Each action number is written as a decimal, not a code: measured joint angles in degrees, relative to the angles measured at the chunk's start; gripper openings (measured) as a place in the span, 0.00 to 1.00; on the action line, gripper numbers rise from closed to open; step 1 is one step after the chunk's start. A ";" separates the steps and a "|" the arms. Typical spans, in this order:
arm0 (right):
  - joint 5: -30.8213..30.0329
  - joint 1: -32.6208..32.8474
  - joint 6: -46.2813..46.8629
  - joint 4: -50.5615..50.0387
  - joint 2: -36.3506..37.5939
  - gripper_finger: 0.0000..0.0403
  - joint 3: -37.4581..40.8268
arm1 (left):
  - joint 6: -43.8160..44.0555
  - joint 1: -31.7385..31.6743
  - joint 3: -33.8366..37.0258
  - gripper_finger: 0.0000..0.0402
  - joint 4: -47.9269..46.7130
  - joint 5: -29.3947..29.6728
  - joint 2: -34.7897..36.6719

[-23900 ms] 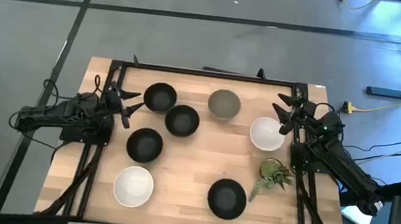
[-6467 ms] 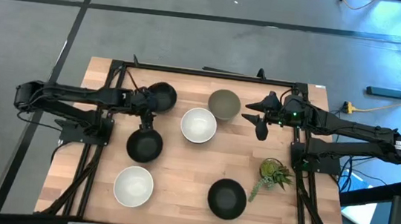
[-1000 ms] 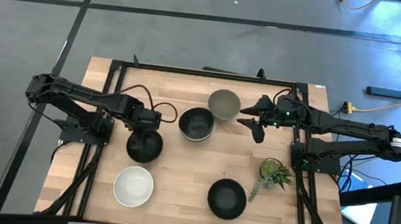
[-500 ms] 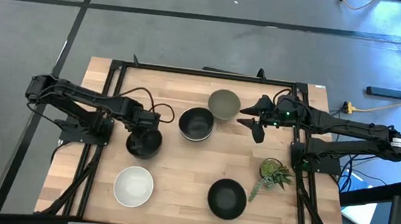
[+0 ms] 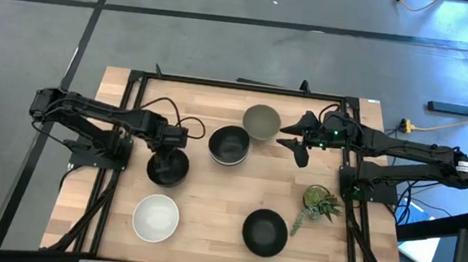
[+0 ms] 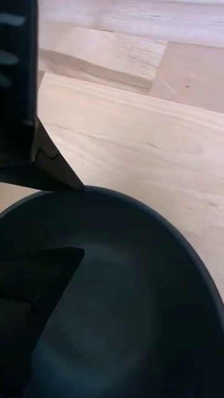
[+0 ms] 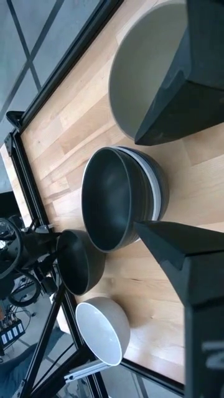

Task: Nest bowls inside each other
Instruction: Stack the black bowl on the black bowl

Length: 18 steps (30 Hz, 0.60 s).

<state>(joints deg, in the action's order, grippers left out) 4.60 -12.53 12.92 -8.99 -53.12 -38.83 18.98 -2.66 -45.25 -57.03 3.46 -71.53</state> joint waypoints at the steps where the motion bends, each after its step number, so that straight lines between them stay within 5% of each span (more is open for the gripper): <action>1: 0.00 0.00 -0.04 0.00 0.00 0.52 0.00 | 0.00 0.00 0.00 0.37 0.06 0.00 0.00; 18: 0.00 0.00 -0.61 -0.08 -0.02 0.52 0.00 | 1.85 0.04 -0.04 0.32 1.88 -6.25 0.00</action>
<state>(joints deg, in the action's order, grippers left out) 4.60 -12.53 12.32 -9.07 -53.15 -38.83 20.84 -2.61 -45.30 -55.15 -2.78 -71.53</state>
